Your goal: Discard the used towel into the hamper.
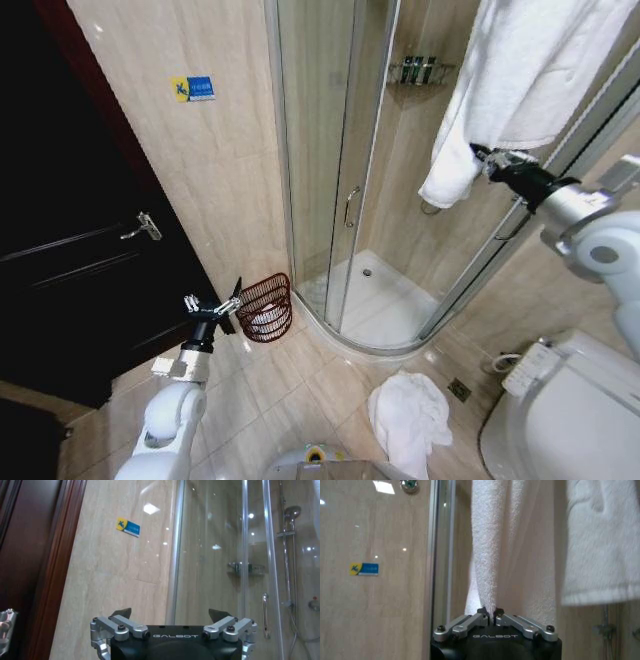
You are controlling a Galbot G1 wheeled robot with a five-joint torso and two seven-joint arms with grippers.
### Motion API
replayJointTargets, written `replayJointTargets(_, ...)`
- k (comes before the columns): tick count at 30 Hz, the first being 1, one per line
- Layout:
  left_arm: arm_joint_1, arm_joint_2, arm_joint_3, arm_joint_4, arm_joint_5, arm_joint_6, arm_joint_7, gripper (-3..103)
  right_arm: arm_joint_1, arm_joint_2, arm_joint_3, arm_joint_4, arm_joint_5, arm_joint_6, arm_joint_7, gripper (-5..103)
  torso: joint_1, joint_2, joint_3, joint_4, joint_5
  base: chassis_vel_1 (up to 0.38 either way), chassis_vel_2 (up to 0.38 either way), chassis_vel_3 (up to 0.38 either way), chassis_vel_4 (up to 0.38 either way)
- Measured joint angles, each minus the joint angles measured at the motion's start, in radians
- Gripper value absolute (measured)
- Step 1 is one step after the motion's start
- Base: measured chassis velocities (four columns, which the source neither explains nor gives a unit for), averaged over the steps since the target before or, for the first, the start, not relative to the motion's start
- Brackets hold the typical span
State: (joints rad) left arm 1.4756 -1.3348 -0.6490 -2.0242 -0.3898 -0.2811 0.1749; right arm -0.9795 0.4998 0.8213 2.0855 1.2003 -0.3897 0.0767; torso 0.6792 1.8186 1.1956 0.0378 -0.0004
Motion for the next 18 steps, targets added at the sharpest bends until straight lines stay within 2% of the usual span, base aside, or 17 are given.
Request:
replayJointTargets(5, 0.002, 0.005, -0.002, 0.004, -0.011, -0.006, 0.001, 100, -0.071, 0.038, 0.017, 0.048, -0.017, -0.002, 0.018, 3, 0.0, 0.0, 0.0, 0.0, 0.0003, 0.0, 0.0, 0.0, 0.0)
replayJointTargets(11, -0.003, 0.014, -0.003, 0.017, -0.03, -0.019, 0.002, 100, -0.192, 0.1, 0.03, 0.105, -0.077, 0.003, 0.034, 3, 0.0, 0.0, 0.0, 0.0, -0.0001, 0.0, 0.0, 0.0, 0.0)
replayJointTargets(15, -0.006, 0.022, -0.007, 0.025, -0.043, -0.026, 0.003, 100, -0.262, 0.139, 0.038, 0.143, -0.12, 0.015, 0.031, 3, 0.0, 0.0, 0.0, -0.0001, 0.0011, 0.0, 0.0, 0.0, 0.0)
replayJointTargets(18, -0.007, 0.024, -0.008, 0.03, -0.049, -0.03, 0.003, 100, -0.288, 0.156, 0.042, 0.163, -0.132, 0.016, 0.031, 3, 0.0, 0.0, 0.0, 0.0, 0.0002, 0.0, 0.0, 0.0, 0.0)
